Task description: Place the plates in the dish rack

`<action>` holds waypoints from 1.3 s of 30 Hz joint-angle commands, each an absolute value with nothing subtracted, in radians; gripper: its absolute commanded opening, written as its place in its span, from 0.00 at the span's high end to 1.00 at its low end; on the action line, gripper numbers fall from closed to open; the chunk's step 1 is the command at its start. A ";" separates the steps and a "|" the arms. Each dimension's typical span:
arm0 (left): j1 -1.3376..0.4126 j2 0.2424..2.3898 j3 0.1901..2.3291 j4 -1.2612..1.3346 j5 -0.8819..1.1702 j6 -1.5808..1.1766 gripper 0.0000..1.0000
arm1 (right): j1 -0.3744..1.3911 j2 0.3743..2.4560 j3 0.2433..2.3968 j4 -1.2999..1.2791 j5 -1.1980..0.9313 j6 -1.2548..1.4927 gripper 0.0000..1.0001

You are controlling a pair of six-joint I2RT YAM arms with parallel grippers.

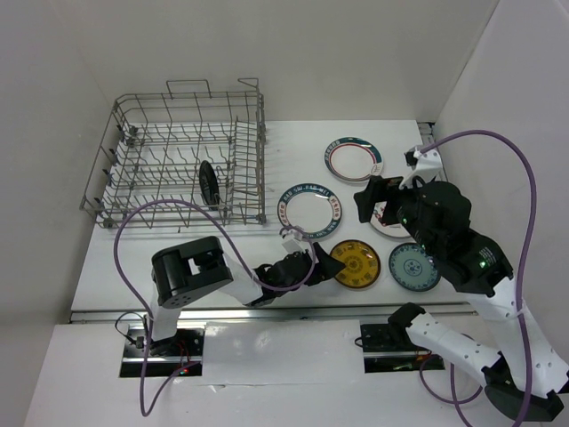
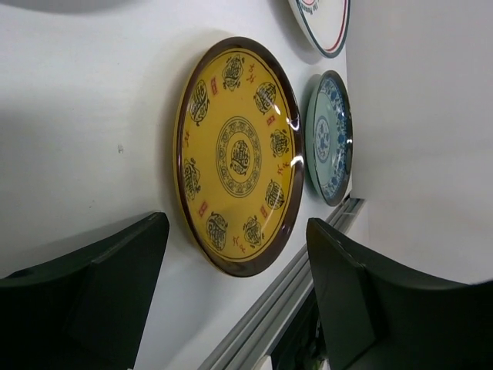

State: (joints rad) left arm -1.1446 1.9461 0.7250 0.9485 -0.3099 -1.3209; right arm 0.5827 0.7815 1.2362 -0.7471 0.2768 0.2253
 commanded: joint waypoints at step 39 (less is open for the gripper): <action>-1.149 2.000 0.905 0.385 -0.423 -1.393 1.00 | 0.581 0.718 1.213 -0.669 0.298 0.219 0.00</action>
State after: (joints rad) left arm -1.1446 1.9942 0.9016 0.6125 -0.3782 -1.4136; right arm 0.5827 0.7338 1.2217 -0.7269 0.2989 0.2256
